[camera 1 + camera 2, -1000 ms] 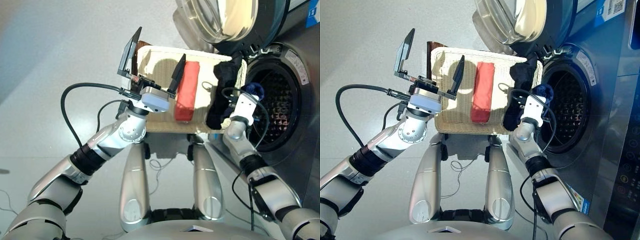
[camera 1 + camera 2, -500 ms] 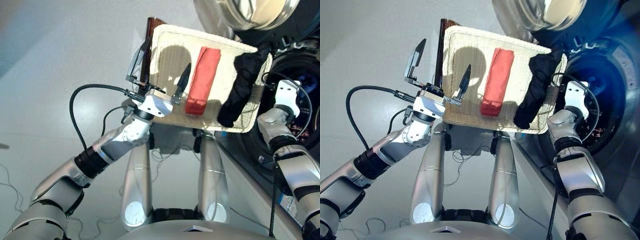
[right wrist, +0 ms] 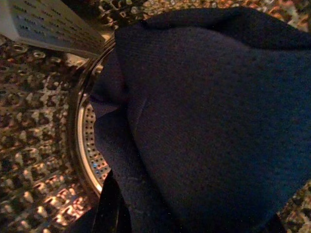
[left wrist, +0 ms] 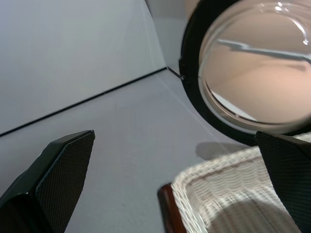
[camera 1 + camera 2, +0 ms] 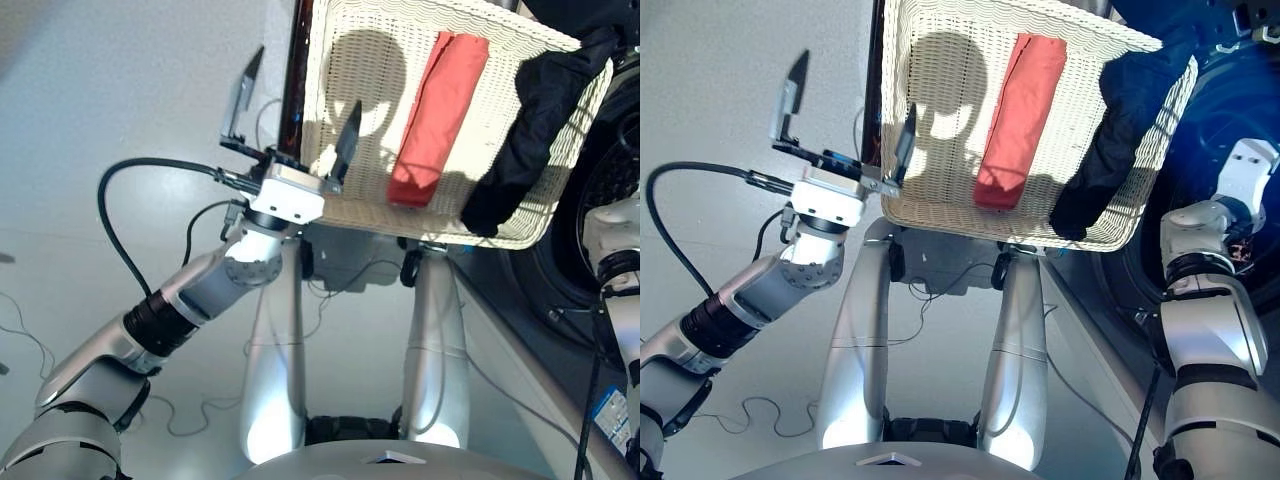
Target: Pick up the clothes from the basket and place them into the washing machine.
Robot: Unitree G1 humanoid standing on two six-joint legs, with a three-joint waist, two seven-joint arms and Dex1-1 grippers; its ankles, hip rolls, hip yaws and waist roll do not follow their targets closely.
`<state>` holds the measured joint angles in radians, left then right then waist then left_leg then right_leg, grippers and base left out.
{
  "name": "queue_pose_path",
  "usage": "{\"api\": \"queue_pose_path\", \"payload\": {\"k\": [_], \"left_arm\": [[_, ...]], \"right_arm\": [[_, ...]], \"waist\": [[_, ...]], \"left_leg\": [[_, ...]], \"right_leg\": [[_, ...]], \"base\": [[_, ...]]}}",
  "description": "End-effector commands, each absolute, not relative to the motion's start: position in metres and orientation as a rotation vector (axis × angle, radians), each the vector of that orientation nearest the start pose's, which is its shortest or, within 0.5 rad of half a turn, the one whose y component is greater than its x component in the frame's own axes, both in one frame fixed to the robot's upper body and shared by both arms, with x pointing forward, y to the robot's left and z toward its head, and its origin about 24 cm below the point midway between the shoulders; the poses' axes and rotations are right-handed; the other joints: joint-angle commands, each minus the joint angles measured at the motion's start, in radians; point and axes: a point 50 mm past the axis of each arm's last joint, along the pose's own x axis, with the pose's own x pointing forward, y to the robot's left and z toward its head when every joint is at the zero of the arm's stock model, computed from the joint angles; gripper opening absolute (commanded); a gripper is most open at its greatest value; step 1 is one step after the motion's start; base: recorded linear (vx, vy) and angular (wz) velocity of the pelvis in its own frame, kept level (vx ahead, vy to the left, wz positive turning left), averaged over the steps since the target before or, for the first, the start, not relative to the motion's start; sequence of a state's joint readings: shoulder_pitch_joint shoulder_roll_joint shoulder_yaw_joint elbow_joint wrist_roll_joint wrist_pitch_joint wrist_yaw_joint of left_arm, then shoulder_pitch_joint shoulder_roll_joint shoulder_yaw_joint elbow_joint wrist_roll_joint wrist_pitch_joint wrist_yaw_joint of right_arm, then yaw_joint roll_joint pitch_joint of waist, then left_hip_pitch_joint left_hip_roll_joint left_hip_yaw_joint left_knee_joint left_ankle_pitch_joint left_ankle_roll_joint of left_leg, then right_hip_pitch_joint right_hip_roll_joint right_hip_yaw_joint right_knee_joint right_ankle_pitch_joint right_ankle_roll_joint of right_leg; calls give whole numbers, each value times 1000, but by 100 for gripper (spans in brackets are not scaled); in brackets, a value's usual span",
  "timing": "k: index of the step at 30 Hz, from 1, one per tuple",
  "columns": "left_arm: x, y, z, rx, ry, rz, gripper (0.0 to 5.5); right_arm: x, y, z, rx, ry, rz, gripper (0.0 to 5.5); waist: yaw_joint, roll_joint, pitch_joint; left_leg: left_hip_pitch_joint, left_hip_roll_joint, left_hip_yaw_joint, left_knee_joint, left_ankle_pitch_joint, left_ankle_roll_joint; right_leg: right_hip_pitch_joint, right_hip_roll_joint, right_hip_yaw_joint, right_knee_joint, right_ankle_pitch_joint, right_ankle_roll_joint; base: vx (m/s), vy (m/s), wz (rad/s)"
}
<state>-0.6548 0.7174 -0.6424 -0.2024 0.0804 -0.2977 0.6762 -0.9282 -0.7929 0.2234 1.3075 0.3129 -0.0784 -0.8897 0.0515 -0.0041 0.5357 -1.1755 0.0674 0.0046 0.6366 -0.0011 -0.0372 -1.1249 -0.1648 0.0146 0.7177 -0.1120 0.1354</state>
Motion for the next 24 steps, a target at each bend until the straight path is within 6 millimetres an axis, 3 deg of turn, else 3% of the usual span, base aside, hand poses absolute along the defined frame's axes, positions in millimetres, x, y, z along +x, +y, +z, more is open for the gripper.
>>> {"api": "queue_pose_path", "payload": {"k": [1,2,3,4,11,16,18,20,21,24], "left_arm": [[241,94,238,350,-1215,-175,550],[242,95,238,346,-1212,-175,550],[242,95,238,348,-1207,-175,550],[242,95,238,345,-1206,-181,550],[243,96,239,331,-1190,-194,550],[243,96,240,303,-1181,-189,550],[244,98,241,283,-1171,-180,550],[245,100,240,281,-1161,-174,550],[245,103,239,257,-1147,-158,550],[247,106,235,258,-1110,-165,550]], "right_arm": [[278,-438,188,-473,-24,-1511,0],[277,-439,186,-472,-14,-1511,0],[276,-440,187,-458,-19,-1511,164],[275,-441,187,-448,-24,-1506,550],[285,-434,189,-337,-91,-1428,550],[307,-409,184,-208,-181,-1299,550],[322,-387,177,-34,-249,-1175,550],[327,-375,176,1,-283,-1121,550],[336,-348,171,115,-368,-966,550],[338,-330,162,191,-389,-838,550]], "waist": [[-27,61,-16],[-27,61,-16],[-28,60,-16],[-29,59,-16],[-32,52,-16],[-35,46,-16],[-42,38,-16],[-46,31,-16],[-56,23,-16],[-62,9,-16]], "left_leg": [[38,6,53,45,-116,-5],[37,7,52,44,-116,-4],[37,7,52,45,-118,-4],[37,7,54,45,-117,-3],[54,6,64,29,-115,0],[76,6,70,15,-114,0],[85,10,74,12,-116,0],[89,10,76,11,-115,-1],[90,13,78,10,-114,-1],[101,13,82,2,-114,-1]], "right_leg": [[-28,44,11,-25,19,-46],[-29,44,11,-25,19,-45],[-30,43,13,-26,20,-45],[-32,43,14,-25,22,-44],[-17,45,15,-43,29,-42],[1,49,19,-56,31,-43],[8,52,19,-61,31,-44],[12,54,21,-63,31,-44],[12,57,23,-67,33,-43],[19,60,26,-75,36,-42]], "base": [[0,0,0],[0,0,0],[0,0,0],[0,0,0],[0,0,0],[0,0,0],[0,0,0],[0,0,0],[0,0,0],[0,0,0]]}}
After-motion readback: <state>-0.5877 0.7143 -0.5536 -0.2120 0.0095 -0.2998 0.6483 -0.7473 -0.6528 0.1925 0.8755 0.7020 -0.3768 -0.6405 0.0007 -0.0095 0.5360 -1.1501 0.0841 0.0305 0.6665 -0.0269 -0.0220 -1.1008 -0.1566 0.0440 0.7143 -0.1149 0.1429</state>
